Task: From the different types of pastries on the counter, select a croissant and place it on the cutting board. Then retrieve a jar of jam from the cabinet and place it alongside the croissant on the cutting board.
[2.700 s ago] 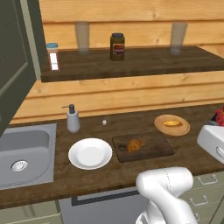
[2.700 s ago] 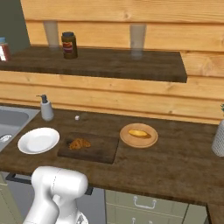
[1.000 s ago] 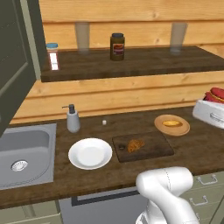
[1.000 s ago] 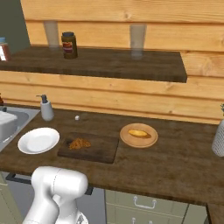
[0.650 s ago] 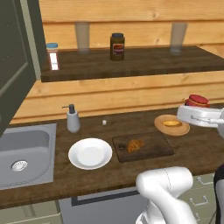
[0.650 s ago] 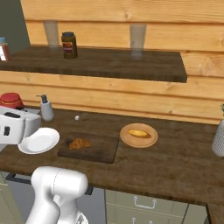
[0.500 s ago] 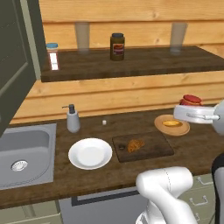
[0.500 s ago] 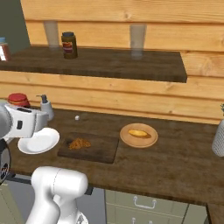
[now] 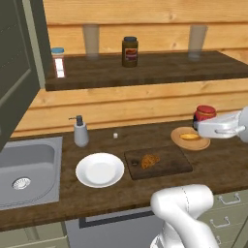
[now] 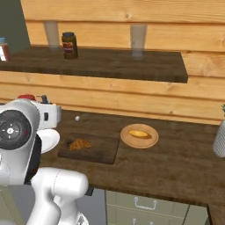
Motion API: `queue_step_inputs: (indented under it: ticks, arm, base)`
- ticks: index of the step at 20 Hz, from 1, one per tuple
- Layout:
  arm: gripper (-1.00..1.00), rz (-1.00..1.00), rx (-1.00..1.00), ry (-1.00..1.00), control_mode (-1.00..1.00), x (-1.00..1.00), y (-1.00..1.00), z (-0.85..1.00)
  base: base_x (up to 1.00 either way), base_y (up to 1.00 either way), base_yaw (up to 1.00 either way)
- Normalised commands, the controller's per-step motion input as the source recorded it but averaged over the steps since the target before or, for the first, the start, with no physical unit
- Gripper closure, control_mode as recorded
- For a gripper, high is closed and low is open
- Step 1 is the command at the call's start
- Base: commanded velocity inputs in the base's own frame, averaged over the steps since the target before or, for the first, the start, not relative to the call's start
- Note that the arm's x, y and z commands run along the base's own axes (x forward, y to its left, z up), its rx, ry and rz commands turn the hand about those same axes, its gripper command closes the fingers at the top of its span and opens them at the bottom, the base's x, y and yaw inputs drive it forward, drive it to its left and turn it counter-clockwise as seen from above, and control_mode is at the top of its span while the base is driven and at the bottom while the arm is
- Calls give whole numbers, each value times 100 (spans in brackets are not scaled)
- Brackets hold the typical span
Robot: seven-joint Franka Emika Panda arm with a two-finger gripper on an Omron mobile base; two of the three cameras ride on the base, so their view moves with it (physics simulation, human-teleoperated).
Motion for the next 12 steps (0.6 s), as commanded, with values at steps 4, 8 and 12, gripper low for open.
queue_step_inputs:
  ticks: [4, 8, 12]
  arm:
    - [100, 20, 0, -9, -100, 15, 0, -36]
    - [100, 20, 0, -8, -100, 21, 0, -35]
    - [100, 15, 0, -4, -100, 24, -9, -33]
  base:
    - [0, 0, 0]
    - [0, 0, 0]
    - [0, 0, 0]
